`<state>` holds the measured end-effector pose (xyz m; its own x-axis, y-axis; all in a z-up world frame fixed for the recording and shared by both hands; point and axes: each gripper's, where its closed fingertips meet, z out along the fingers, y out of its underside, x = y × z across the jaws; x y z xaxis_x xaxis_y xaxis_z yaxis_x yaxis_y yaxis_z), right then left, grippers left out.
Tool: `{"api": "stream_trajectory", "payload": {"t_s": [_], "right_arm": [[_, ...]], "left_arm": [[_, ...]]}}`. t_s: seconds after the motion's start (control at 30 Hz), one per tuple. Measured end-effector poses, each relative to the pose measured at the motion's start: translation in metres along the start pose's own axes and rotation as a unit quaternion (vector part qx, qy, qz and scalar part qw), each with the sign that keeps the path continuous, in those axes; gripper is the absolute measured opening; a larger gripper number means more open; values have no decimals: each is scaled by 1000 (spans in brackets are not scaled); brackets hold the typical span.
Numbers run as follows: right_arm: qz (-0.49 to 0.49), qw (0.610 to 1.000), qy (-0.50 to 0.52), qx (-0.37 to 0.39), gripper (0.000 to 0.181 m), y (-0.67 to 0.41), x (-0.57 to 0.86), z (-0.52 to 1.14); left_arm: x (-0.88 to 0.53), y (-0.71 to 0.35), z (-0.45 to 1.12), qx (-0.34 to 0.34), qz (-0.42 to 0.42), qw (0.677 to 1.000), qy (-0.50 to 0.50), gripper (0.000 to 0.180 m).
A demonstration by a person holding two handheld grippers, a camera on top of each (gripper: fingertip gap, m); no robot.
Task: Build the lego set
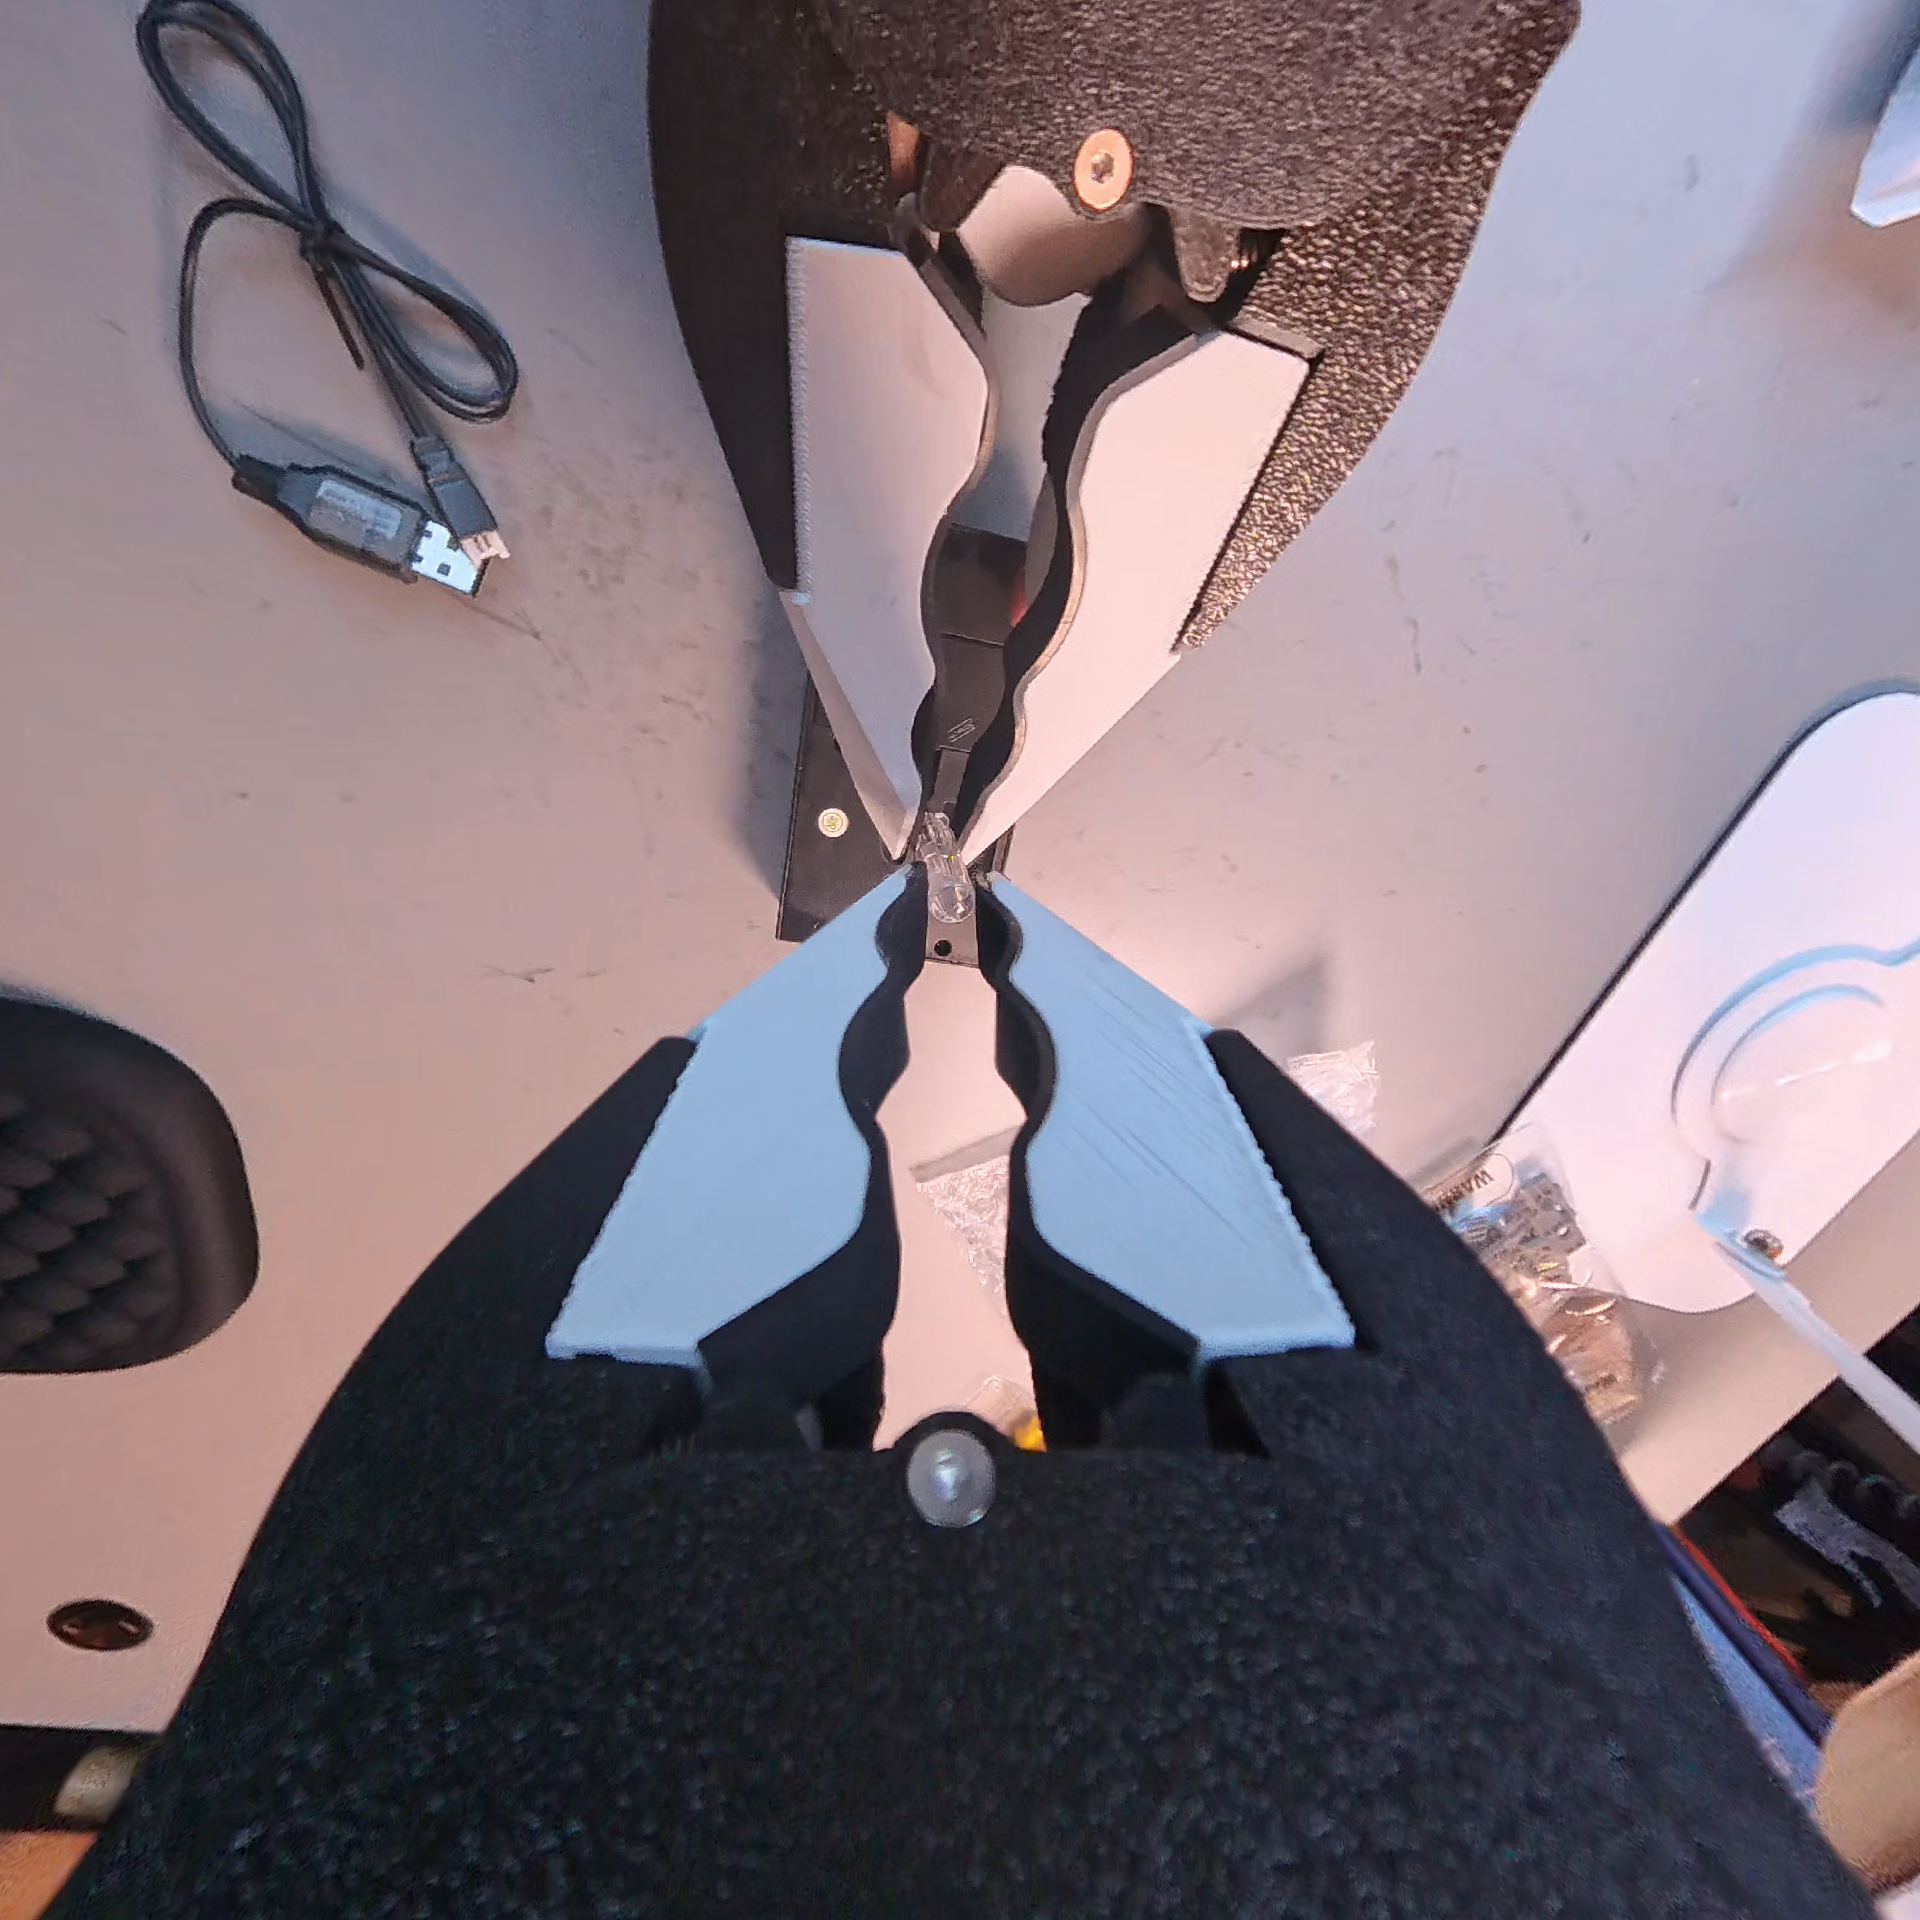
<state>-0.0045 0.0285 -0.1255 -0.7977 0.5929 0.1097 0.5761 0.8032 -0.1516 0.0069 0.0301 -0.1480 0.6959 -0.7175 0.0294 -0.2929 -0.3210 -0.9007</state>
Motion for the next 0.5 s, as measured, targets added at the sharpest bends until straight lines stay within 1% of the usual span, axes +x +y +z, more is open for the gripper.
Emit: {"api": "stream_trajectory", "payload": {"t_s": [0.03,0.13,0.17,0.23,0.37,0.43,0.5], "right_arm": [[-11,1000,-4,-2,7,0,-1,0],[-73,997,-1,-19,7,0,0,0],[-97,995,0,-25,7,1,0,0],[-145,989,1,-29,7,-2,-1,0],[-223,974,14,-49,8,-7,-1,0],[-225,973,18,-45,8,-11,-3,0],[-200,979,24,-40,8,-11,-2,-2]], "left_arm": [[0,0,0,1,5,1000,0,8],[2,-1,0,3,19,1000,8,23],[3,-1,0,4,21,1000,11,24],[3,-1,1,3,24,1000,13,23],[5,1,2,-5,27,999,15,14],[4,1,2,-4,26,1000,13,9],[1,0,1,0,19,1000,9,8]]}}
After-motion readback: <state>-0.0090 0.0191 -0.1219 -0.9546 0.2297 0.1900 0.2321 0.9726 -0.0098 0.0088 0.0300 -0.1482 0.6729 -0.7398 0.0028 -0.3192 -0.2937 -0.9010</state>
